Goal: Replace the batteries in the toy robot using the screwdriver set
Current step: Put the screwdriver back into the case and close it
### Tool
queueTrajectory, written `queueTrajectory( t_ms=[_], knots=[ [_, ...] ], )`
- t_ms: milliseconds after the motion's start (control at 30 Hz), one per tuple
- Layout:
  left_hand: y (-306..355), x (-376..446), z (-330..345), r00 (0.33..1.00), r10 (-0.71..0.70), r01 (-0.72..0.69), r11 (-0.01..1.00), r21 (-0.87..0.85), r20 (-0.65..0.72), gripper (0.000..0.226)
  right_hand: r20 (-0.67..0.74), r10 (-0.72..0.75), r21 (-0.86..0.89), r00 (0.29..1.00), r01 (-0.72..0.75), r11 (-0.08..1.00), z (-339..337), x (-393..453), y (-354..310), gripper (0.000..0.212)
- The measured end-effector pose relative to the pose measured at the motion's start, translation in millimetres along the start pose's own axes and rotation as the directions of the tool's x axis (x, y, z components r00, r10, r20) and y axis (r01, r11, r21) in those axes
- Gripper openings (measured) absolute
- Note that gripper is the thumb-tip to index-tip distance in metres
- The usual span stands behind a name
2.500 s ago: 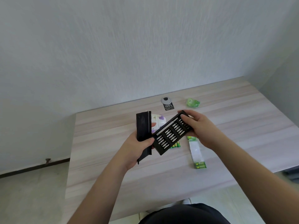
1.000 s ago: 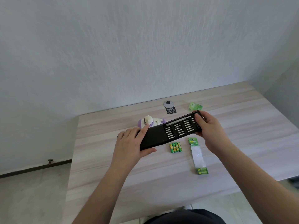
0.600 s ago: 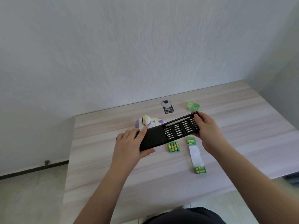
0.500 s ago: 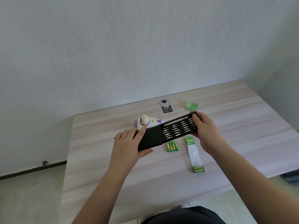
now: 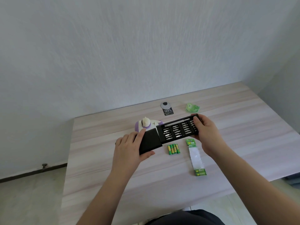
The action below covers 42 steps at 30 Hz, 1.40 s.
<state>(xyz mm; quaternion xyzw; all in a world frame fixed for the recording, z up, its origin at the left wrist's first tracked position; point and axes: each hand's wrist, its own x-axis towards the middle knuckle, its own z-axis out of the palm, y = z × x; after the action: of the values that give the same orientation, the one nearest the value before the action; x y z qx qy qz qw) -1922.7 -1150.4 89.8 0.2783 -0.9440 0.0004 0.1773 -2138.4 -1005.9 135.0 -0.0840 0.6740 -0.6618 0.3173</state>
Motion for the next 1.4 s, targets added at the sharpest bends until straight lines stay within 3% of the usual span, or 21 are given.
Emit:
queueTrajectory(
  t_ms=[267,833,1400],
  knots=[
    [-1.1,2.6,-1.7,1.0,-0.001,0.001,1.0,0.002,-0.031,0.083,0.003,-0.008,-0.001,1.0,0.008,1.0,0.8,-0.8,-1.9,0.018],
    [-8.6,10.6,-1.0,0.999,-0.008,0.011,0.998,-0.068,0.048,0.083,0.035,-0.035,-0.017,0.999,0.036,0.999,5.2,6.3,-3.5,0.019],
    [-5.0,19.2,6.0,0.999,0.017,-0.012,0.995,-0.1,0.048,0.084,0.084,0.022,0.014,0.996,-0.024,1.0,15.3,9.6,3.4,0.019]
  ],
)
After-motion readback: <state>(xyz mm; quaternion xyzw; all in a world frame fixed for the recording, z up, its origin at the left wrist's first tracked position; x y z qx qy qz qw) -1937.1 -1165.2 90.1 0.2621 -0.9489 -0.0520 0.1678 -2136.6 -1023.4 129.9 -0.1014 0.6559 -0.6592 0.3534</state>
